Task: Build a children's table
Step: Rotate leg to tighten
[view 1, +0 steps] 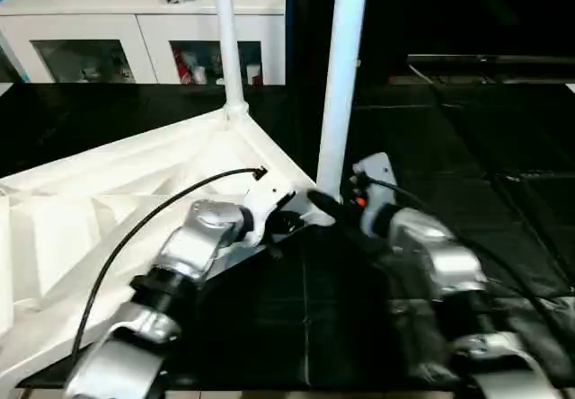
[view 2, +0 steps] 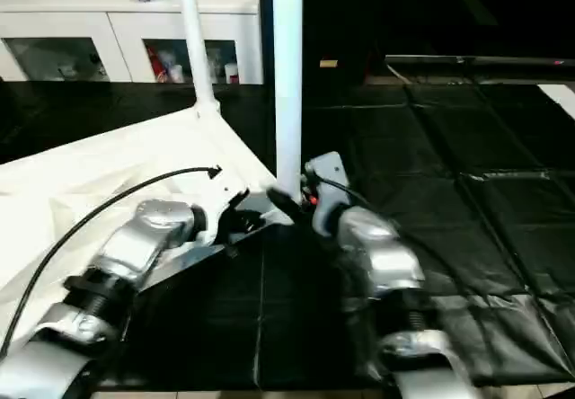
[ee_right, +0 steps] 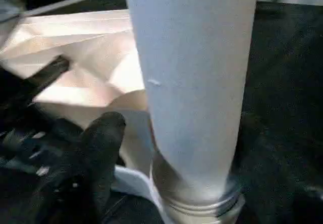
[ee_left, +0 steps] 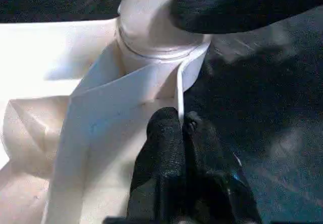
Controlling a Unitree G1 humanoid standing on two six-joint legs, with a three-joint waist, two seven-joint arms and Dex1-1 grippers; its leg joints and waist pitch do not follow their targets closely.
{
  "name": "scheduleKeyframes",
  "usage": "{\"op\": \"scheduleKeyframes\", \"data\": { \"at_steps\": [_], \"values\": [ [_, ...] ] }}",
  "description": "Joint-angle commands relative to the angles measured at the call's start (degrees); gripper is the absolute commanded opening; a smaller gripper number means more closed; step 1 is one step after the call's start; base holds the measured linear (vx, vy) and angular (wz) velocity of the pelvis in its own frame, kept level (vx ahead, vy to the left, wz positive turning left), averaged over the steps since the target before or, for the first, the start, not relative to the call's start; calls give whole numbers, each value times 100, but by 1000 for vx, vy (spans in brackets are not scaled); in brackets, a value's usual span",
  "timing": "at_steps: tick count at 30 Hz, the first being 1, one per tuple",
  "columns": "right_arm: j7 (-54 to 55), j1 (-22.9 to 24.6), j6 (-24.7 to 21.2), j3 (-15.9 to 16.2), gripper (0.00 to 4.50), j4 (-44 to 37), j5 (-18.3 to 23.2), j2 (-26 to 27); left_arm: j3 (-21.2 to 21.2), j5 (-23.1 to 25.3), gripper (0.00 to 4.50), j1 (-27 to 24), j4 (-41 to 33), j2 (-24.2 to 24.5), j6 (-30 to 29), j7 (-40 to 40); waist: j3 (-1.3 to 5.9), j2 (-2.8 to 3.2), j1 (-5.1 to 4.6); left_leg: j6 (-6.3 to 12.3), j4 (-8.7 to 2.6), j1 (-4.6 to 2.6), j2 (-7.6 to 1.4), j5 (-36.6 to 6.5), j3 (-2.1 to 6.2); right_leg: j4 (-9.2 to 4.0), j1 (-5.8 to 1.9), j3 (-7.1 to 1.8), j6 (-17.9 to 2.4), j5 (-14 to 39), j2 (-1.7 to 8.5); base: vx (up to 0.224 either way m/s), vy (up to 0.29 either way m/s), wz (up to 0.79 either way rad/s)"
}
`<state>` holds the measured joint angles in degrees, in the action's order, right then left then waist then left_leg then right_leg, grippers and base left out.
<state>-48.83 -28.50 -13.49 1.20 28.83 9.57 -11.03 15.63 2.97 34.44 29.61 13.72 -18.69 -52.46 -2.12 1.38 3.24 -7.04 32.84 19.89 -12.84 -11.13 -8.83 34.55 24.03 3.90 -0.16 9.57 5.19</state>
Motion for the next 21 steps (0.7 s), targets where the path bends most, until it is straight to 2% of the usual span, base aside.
{"op": "scheduleKeyframes", "data": {
  "at_steps": [1, 4, 5, 8, 9, 10, 13, 16, 17, 21],
  "values": [
    [-970, 134, 0, 332, 388, -213, 192, -264, 232, 34, 0, -22, -23, 277, 477, -631, 355, -21, 65, 467, -332, 78, 61, -870, -104, -373, -404, -167, -1365, 698, 163, 0, 0, 0],
    [-1531, 120, 132, 431, 405, -189, 105, -706, 396, -38, 0, -76, -123, 573, 791, -1346, 345, -30, 106, 560, -328, 83, 53, -855, -116, -351, -414, -153, -1486, 600, 168, 0, 0, 0],
    [-1544, 118, 137, 435, 413, -183, 96, -721, 400, -42, 0, -77, -129, 582, 797, -1371, 338, -30, 114, 552, -329, 79, 45, -861, -123, -359, -405, -156, -1491, 644, 173, 0, 0, 0],
    [-2055, 43, 360, 541, 413, -37, 43, -989, 562, -93, 0, -43, -201, 741, 1001, -1838, 328, -38, 228, 454, -339, 30, 9, -972, -144, -366, -365, -175, -1477, 943, 194, 0, 0, 0],
    [-2491, 8, 450, 609, 413, -29, 127, -1133, 672, -114, 0, -17, -203, 842, 1194, -2131, 332, -47, 253, 467, -336, 22, 8, -1020, -143, -369, -362, -165, -1489, 964, 191, 0, 0, 0],
    [-2912, -31, 460, 695, 413, -74, 230, -1243, 748, -161, 0, 3, -197, 928, 1339, -2410, 335, -45, 273, 484, -334, 46, 5, -989, -141, -342, -387, -169, -1504, 867, 187, 0, 0, 0],
    [-3259, -81, 572, 830, 413, -86, 274, -1313, 811, -232, 0, 14, -226, 1020, 1470, -2752, 346, -56, 329, 533, -312, 48, 9, -847, -148, -301, -385, -173, -1568, 578, 188, 0, 0, 0],
    [-3526, -113, 553, 938, 413, -88, 314, -1343, 859, -243, 0, 18, -255, 1103, 1575, -2996, 341, -40, 356, 490, -317, 38, 4, -896, -147, -316, -381, -176, -1538, 751, 204, 0, 0, 0],
    [-3598, -126, 541, 969, 397, -76, 318, -1340, 874, -249, 0, 13, -277, 1139, 1607, -3072, 341, -44, 360, 481, -318, 38, 1, -894, -148, -319, -379, -179, -1538, 758, 203, 0, 0, 0],
    [-3811, -168, 517, 1030, 387, -15, 360, -1325, 937, -241, 0, 2, -351, 1249, 1695, -3241, 341, -35, 391, 407, -326, 40, 0, -970, -140, -309, -380, -176, -1527, 794, 198, 0, 0, 0]
  ]
}}
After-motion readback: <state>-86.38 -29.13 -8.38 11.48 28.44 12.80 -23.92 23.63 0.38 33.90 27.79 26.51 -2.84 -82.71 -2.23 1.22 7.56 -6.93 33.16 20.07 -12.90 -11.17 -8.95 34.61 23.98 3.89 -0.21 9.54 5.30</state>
